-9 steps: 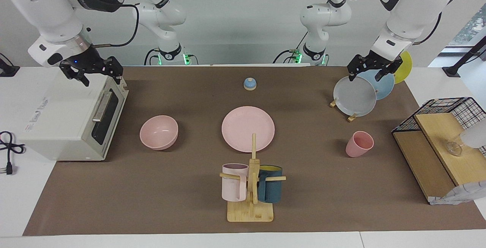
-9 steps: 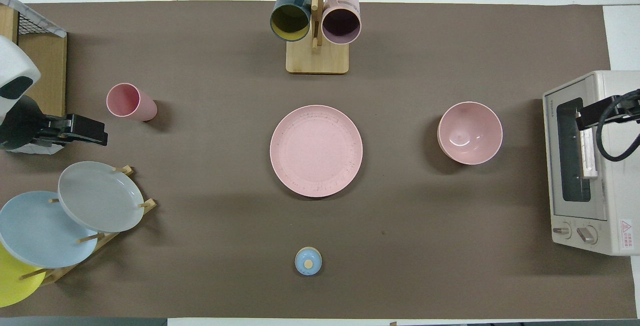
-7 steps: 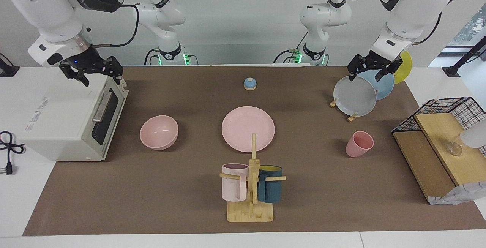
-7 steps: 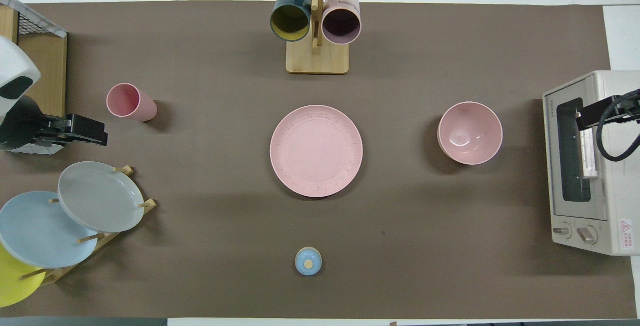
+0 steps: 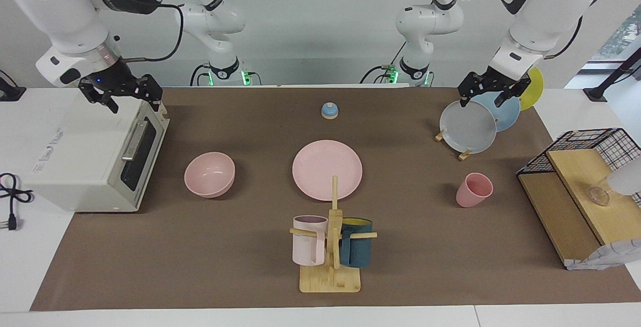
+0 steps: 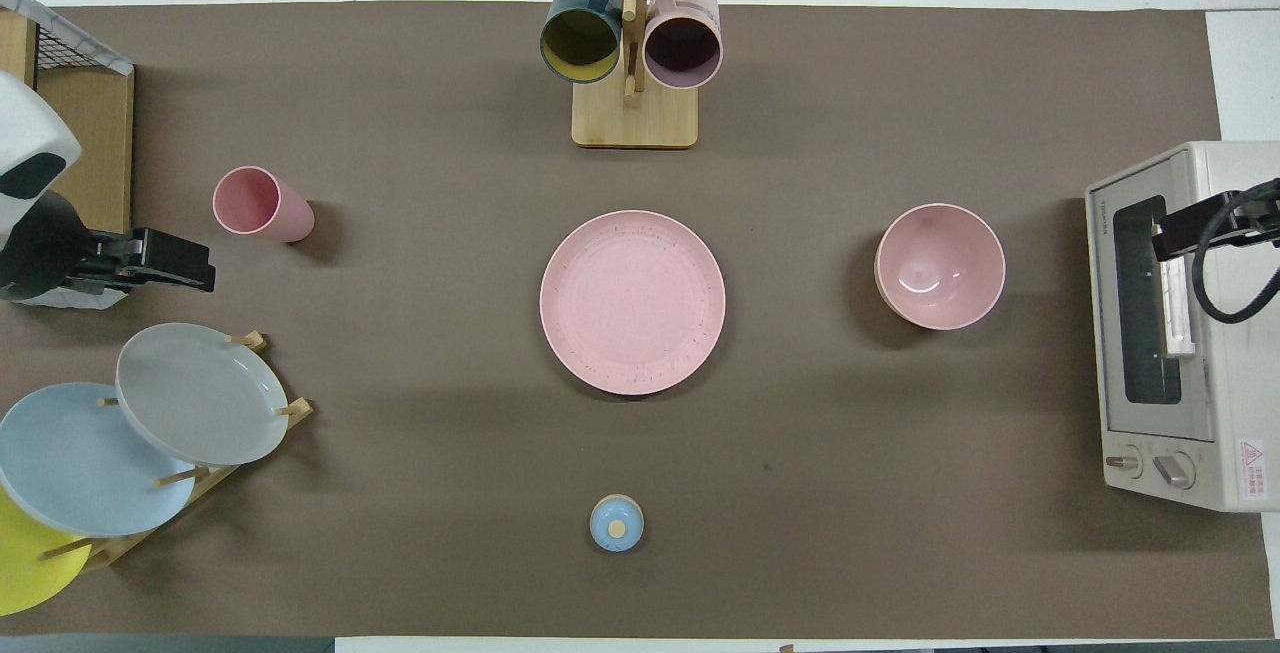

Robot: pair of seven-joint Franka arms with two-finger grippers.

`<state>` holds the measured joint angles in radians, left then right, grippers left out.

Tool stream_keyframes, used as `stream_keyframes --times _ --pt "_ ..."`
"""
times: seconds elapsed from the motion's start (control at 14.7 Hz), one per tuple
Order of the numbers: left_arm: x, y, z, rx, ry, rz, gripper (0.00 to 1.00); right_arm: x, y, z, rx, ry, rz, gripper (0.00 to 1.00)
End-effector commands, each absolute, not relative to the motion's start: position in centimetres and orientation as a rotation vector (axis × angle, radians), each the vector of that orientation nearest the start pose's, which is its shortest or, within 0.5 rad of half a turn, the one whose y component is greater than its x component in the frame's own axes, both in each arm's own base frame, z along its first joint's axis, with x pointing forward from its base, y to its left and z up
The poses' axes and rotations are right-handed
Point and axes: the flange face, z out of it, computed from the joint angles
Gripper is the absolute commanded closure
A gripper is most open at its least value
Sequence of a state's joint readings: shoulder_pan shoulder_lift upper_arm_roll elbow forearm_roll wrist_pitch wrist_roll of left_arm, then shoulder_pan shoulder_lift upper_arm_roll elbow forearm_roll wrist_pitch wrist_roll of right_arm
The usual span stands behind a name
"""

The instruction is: Organize tableware

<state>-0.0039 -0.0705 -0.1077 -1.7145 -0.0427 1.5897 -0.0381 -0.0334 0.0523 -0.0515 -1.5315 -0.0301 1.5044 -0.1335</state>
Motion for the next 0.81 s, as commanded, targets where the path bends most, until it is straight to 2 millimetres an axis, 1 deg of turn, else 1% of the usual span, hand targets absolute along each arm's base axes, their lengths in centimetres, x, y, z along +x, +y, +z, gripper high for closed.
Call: stream_keyframes --times 0.0,0.07,0.14,0.2,0.27,0.34,0.41,0.48,0.61,0.75 --pt "52.3 -6.2 60.1 -3.147 0.101 0.079 0.0 55.4 -4.6 61.4 -3.124 -0.067 0.123 0.0" --pt "52.3 -6.1 60.1 -3.147 0.099 0.079 0.0 55.6 -1.9 61.0 -3.109 -0.095 0.083 0.0" --pt "52.3 -6.2 60.1 -3.147 0.101 0.079 0.0 56.6 1.4 60.1 -3.113 -0.088 -0.009 0.0" --pt "52.3 -6.1 60.2 -3.147 0.099 0.077 0.0 57.5 4.0 57.8 -3.117 -0.088 0.001 0.0" --pt "52.3 -6.2 60.1 -3.147 0.101 0.079 0.0 58.9 5.9 54.8 -3.112 -0.086 0.037 0.0" --pt "52.3 -6.2 60.1 -3.147 0.101 0.079 0.0 60.0 7.4 52.0 -3.105 -0.072 0.036 0.0" --pt "52.3 -6.1 60.1 -3.147 0.099 0.079 0.0 60.7 8.7 49.2 -3.107 -0.093 0.039 0.0" --pt "52.3 -6.1 60.2 -3.147 0.099 0.079 0.0 60.7 9.9 47.3 -3.126 -0.135 0.027 0.0" --pt "52.3 -6.2 60.1 -3.147 0.101 0.079 0.0 59.5 11.6 43.6 -3.146 -0.157 0.034 0.0" --pt "52.3 -6.1 60.1 -3.147 0.099 0.079 0.0 58.7 12.1 40.8 -3.142 -0.151 0.016 0.0"
